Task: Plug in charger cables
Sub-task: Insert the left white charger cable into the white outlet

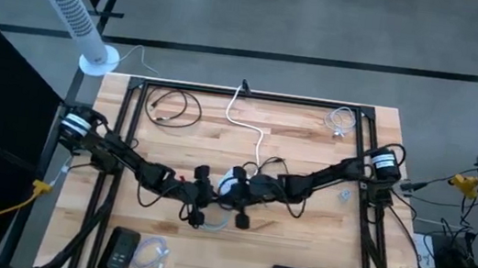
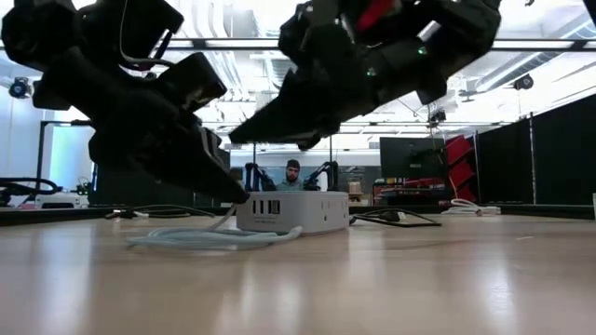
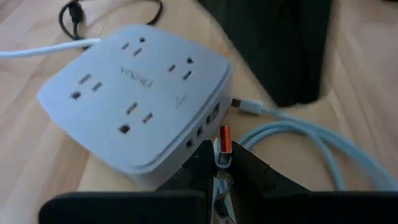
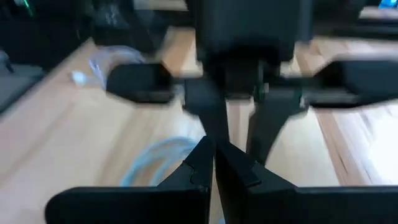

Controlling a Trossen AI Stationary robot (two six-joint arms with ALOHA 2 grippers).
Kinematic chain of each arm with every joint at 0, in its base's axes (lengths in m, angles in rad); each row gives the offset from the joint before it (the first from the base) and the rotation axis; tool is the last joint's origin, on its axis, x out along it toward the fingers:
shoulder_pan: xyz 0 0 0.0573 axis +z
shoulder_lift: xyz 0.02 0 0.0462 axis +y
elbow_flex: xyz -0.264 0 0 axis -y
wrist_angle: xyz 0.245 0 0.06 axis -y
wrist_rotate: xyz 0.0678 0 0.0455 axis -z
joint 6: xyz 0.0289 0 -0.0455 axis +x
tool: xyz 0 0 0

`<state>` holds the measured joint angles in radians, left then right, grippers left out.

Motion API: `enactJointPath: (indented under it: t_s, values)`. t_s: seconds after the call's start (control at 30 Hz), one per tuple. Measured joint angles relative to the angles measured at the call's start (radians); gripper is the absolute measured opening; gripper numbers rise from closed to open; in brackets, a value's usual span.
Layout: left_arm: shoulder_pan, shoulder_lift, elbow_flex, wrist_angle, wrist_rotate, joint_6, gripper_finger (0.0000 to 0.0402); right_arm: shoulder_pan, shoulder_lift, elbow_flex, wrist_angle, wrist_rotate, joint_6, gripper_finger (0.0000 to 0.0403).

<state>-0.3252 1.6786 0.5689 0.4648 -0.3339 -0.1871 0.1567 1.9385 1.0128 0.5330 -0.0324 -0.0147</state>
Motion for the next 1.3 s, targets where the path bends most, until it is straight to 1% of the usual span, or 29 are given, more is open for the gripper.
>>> enactJointPath:
  t_s: [0.1, 0.17, 0.43, 0.5, 0.6, 0.83, 0.97, 1.1, 1.2, 1.3]
  values:
    - [-0.005, -0.011, -0.003, -0.002, -0.001, 0.012, 0.0021, 0.001, 0.019, 0.044, -0.088, 0.035, -0.024, 0.0000]
    - [-0.007, -0.012, -0.003, -0.005, -0.007, 0.014, 0.0021, 0.000, 0.022, 0.067, -0.139, 0.036, -0.032, 0.0000]
    - [-0.010, -0.017, -0.006, 0.003, -0.026, 0.014, 0.0021, 0.005, 0.016, 0.077, -0.187, 0.058, -0.054, 0.0000]
    - [-0.010, -0.017, -0.006, 0.003, -0.026, 0.014, 0.0021, 0.005, 0.016, 0.076, -0.192, 0.060, -0.050, 0.0006]
    - [-0.010, -0.018, -0.006, 0.004, -0.027, 0.014, 0.0021, 0.006, 0.016, 0.075, -0.194, 0.059, -0.048, 0.0032]
    - [-0.009, -0.017, -0.006, 0.004, -0.035, 0.011, 0.0021, 0.006, 0.006, 0.077, -0.207, 0.050, -0.048, 0.0119]
    - [-0.009, -0.017, -0.006, 0.006, -0.035, 0.011, 0.0021, 0.007, -0.008, 0.077, -0.237, 0.051, -0.035, 0.0143]
    - [-0.011, -0.017, -0.006, 0.008, -0.018, 0.011, 0.0021, 0.010, -0.027, 0.077, -0.250, 0.067, -0.035, 0.0148]
    - [-0.015, -0.017, -0.006, 0.018, -0.013, 0.011, 0.0021, 0.007, -0.038, 0.078, -0.246, 0.086, -0.030, 0.0140]
    - [-0.015, -0.017, -0.006, 0.026, -0.017, 0.011, 0.0021, 0.008, -0.039, 0.078, -0.265, 0.127, -0.022, 0.0130]
